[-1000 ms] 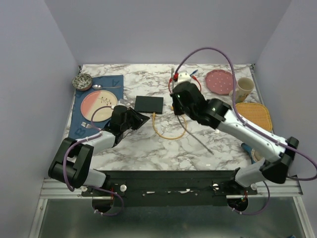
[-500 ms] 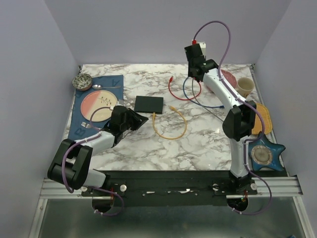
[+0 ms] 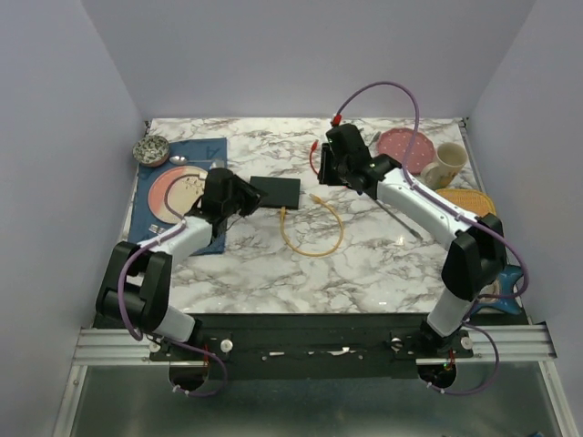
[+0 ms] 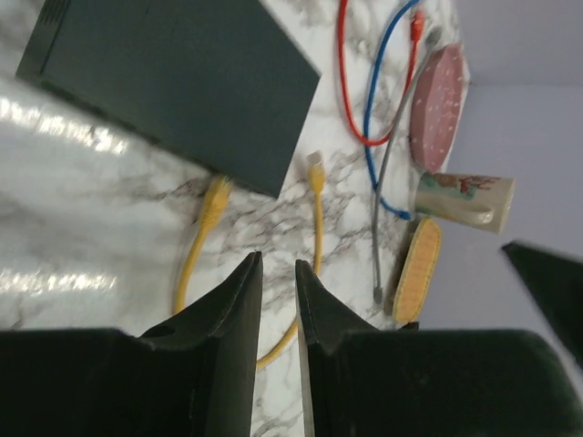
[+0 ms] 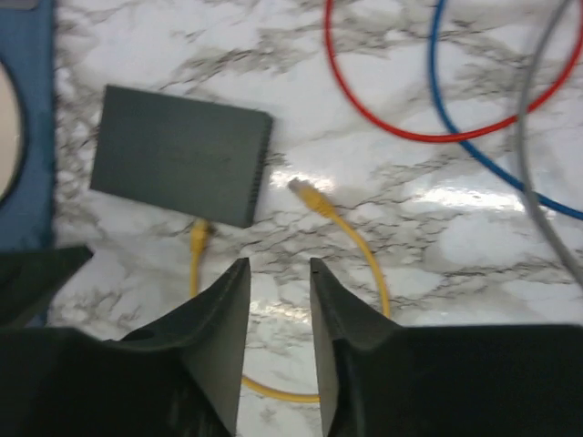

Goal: Pull the plug from the switch port

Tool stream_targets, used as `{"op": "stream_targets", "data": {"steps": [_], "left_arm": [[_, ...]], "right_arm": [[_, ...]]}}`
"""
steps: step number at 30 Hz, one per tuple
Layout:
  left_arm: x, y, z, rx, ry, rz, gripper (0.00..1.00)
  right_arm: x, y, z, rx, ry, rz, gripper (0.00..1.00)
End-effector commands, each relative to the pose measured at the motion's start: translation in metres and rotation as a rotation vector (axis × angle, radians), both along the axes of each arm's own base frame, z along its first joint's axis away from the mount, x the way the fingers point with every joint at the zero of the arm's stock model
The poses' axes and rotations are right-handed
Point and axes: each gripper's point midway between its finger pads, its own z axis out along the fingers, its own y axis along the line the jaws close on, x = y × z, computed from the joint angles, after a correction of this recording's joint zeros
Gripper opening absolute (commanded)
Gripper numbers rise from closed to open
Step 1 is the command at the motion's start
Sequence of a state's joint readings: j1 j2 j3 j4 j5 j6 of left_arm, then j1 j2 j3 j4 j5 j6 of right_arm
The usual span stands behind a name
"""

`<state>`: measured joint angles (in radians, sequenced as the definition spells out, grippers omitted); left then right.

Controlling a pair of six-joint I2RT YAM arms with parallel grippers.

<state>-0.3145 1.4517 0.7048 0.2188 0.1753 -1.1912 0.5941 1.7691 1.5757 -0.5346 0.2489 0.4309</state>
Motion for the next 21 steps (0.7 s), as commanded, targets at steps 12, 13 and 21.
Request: {"op": "stream_targets", "data": {"steps": [12, 13, 21], "left_arm": [[0.163, 0.023, -0.035, 0.142, 0.065, 0.059, 0.3], [0.174, 0.022, -0.029, 0.142, 0.043, 0.06, 0.3], [0.202, 0.029, -0.063, 0.233, 0.098, 0.081, 0.3]], "right_arm": [[-0.114, 0.067, -0.073, 0.307, 0.245, 0.233, 0.01], [-0.118, 0.067, -0.073, 0.312, 0.248, 0.239, 0.01], [-0.141, 0.075, -0.084, 0.335, 0.291, 0.278, 0.01]]}}
